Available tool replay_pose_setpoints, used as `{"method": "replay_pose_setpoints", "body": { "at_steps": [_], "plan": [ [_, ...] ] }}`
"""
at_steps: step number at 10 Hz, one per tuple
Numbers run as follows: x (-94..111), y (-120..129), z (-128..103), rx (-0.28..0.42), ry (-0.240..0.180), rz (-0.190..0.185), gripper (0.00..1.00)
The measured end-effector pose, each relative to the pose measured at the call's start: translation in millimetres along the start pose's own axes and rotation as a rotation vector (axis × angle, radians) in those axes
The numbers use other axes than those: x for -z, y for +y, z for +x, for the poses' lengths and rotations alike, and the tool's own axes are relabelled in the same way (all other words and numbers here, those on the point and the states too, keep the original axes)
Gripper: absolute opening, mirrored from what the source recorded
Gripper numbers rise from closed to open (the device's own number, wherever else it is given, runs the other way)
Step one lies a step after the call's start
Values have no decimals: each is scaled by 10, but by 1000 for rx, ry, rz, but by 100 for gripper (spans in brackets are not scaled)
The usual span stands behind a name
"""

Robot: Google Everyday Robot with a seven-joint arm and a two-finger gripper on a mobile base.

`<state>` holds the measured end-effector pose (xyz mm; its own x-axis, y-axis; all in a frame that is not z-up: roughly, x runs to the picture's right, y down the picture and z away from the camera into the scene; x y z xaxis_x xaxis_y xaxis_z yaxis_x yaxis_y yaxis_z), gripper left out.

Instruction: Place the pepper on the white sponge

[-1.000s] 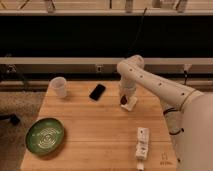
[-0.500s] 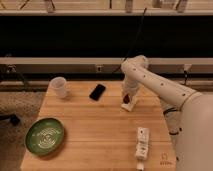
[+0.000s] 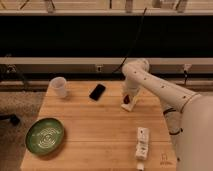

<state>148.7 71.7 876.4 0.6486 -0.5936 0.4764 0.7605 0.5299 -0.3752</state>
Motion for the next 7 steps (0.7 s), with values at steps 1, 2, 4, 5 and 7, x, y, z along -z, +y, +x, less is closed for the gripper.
{"method": "replay_pose_setpoints", "body": {
  "at_steps": [1,2,4,5,7],
  "plan": [
    [-19,-19,8,0,6,-2,31],
    [-40,-25,14,-2,8,-2,42],
    [-84,-20,18,-3,9,1,62],
    [-130,-20,10,-3,5,3,72],
    [-201,-16,3,-1,1,3,80]
  ]
}}
